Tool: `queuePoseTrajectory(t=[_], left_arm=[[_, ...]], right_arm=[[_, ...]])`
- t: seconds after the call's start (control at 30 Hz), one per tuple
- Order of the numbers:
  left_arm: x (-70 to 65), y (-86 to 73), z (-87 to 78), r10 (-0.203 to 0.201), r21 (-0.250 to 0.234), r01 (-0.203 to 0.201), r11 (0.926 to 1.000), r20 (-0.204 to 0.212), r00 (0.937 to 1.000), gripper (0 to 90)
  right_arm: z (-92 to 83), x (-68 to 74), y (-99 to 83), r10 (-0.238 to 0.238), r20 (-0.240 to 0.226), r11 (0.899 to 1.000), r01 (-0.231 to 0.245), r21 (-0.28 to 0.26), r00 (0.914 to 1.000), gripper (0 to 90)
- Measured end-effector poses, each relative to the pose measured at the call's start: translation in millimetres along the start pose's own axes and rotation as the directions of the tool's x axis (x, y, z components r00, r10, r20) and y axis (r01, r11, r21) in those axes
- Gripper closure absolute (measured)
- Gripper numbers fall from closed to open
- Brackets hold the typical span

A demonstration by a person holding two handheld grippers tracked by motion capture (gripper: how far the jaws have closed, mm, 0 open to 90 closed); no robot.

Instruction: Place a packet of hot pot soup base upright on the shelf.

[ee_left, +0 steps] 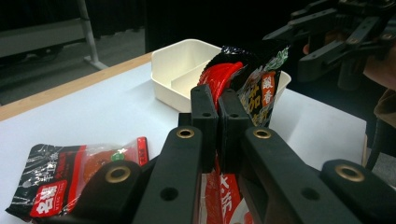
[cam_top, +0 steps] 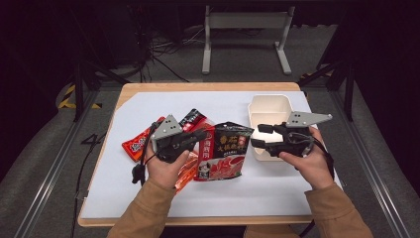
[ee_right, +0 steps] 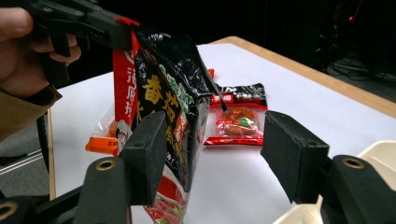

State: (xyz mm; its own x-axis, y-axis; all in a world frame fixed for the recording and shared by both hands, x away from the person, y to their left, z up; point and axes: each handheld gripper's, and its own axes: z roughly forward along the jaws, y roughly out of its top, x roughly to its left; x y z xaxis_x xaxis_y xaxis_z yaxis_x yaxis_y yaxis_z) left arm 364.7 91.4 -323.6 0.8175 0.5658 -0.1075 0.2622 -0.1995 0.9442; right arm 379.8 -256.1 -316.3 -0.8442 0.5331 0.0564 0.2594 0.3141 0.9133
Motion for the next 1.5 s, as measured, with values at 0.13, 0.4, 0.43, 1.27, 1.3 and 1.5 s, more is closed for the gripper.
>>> queuePoseTrajectory(t=[0.13,0.4,0.43,1.27,1.3,1.5], left_arm=[[-1.5,1.0,-1.3,0.011,-0.013,-0.011,0.9998,-0.008,0.9999,88.0],[-2.3,1.6,-3.0,0.017,-0.025,-0.017,0.9996,-0.003,0.9999,87.9],[-2.5,1.7,-3.1,0.017,-0.024,-0.017,0.9996,-0.004,0.9998,87.9],[1.1,1.7,-9.7,-0.002,-0.067,0.003,0.9978,0.017,0.9999,86.7],[1.1,1.7,-9.7,-0.002,-0.067,0.003,0.9978,0.017,0.9999,86.5],[4.2,1.9,-12.7,-0.016,-0.07,0.018,0.9974,0.029,0.9995,82.9]], right_arm=[[10.9,2.5,6.3,0.002,-0.027,1.0,-0.002,0.011,0.9996,40.2],[30.7,7.4,17.9,-0.011,-0.064,0.999,0.014,0.044,0.9979,41.1],[32.4,7.6,18.8,-0.012,-0.067,0.999,0.016,0.049,0.9977,42.1],[46.8,12.0,43.6,-0.088,-0.164,0.98,0.115,0.163,0.9825,76.7],[46.3,12.6,45.2,-0.092,-0.163,0.98,0.119,0.161,0.9823,77.1],[44.1,13.0,53.3,-0.122,-0.168,0.976,0.149,0.16,0.9782,78.3]])
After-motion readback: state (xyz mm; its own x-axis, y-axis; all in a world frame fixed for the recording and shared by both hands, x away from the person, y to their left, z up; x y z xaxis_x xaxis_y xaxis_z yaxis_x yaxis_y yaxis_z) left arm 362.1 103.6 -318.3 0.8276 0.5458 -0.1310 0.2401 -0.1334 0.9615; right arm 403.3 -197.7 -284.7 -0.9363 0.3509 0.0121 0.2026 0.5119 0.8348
